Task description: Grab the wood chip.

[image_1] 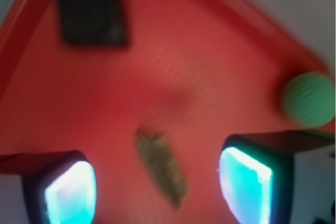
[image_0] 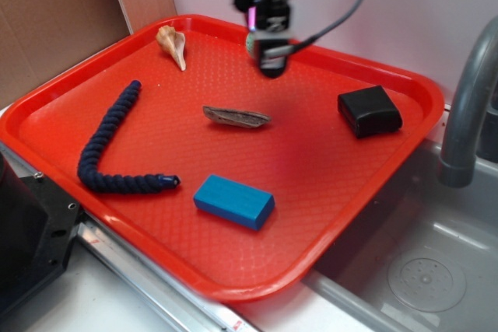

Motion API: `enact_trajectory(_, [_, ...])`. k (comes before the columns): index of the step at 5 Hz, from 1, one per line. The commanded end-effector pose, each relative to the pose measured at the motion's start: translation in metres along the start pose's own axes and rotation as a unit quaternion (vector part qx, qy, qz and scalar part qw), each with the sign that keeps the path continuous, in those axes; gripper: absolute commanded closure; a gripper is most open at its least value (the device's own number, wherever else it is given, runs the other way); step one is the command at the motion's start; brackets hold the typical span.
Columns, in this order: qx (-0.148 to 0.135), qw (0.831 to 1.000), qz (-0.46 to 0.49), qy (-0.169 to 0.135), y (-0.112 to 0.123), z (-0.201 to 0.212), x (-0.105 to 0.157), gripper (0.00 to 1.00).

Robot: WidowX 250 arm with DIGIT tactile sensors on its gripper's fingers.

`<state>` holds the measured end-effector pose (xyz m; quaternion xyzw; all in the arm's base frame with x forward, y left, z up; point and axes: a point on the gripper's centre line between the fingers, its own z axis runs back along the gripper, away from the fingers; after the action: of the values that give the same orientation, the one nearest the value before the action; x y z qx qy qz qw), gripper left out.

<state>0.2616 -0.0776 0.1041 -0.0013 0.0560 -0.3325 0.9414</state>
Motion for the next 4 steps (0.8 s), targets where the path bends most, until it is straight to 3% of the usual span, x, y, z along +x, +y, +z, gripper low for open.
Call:
enact_trajectory(1, [0.027,0.999,0.01,-0.018,0.0,-0.007,-0.049,0.0])
enact_trajectory(3, [0.04,0.998,0.046,-0.03,0.027,-0.012,-0.041,0.0])
enact_trajectory(4, [0.036,0.999,0.034,-0.014,0.021,-0.024,-0.032,0.0])
